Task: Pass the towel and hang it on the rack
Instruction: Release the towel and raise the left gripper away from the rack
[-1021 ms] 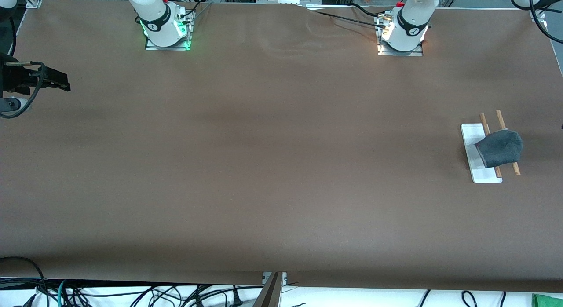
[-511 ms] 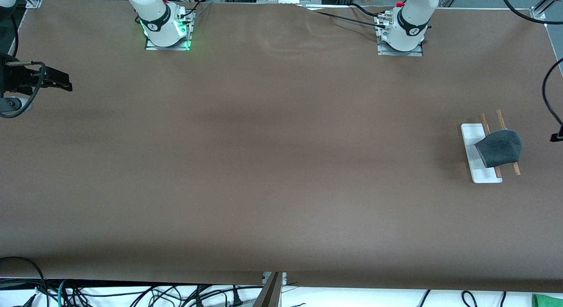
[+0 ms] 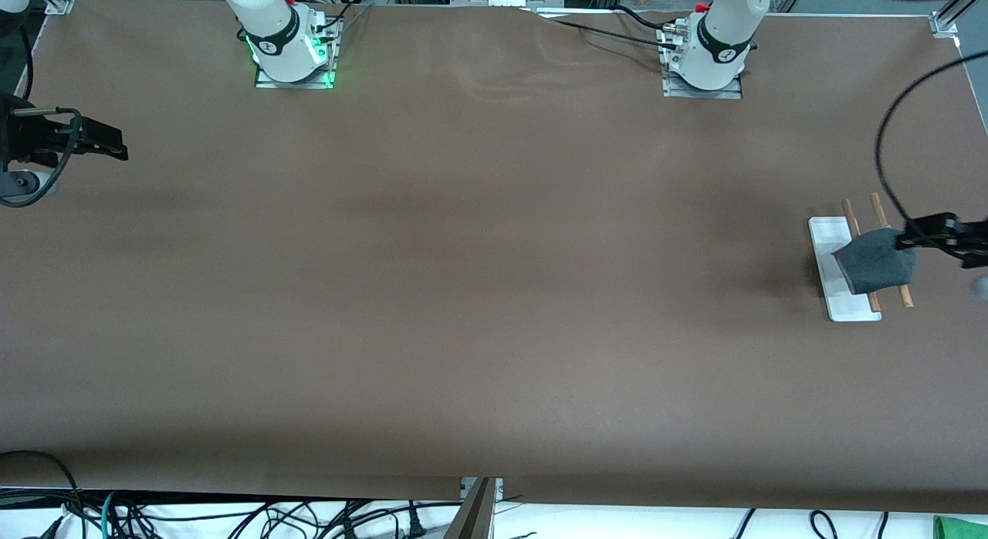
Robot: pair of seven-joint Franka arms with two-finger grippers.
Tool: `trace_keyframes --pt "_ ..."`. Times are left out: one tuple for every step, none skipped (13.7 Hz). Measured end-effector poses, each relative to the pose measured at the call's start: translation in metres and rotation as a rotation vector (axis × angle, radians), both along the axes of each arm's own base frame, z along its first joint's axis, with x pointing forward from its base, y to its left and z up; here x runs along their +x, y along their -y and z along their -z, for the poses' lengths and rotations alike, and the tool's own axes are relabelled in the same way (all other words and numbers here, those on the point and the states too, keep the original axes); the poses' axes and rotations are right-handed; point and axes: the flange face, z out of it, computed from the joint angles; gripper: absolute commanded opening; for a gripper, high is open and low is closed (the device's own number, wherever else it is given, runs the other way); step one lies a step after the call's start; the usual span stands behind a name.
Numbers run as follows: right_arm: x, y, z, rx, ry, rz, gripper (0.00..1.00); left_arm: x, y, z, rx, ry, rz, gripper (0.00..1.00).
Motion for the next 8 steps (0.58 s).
trace_keyframes --pt "0.0 -0.001 0.0 0.0 0.001 -0.001 1.0 -0.012 0.021 -0.007 -0.007 0.026 -0.027 1.0" --pt "0.0 -0.002 0.0 0.001 0.001 -0.003 1.0 -0.027 0.039 -0.014 -0.01 0.051 -0.033 1.0" --pt "0.0 -0.002 0.0 0.001 0.001 -0.004 1.0 -0.044 0.054 -0.018 -0.011 0.07 -0.029 1.0" --pt "0.0 -0.003 0.0 0.001 0.002 -0.005 1.0 -0.06 0.065 -0.02 -0.013 0.084 -0.02 1.0" --pt "0.0 -0.003 0.0 0.002 0.002 -0.005 1.0 -0.074 0.072 -0.021 -0.014 0.097 -0.02 1.0" --pt "0.0 -0.003 0.0 0.002 0.002 -0.006 1.0 -0.086 0.076 -0.02 -0.013 0.109 -0.037 1.0" --pt "0.0 -0.003 0.0 0.002 0.003 -0.006 1.0 -0.094 0.077 -0.019 -0.013 0.116 -0.059 1.0" --pt "0.0 -0.003 0.0 0.002 0.003 -0.006 1.0 -0.099 0.077 -0.018 -0.012 0.12 -0.074 1.0"
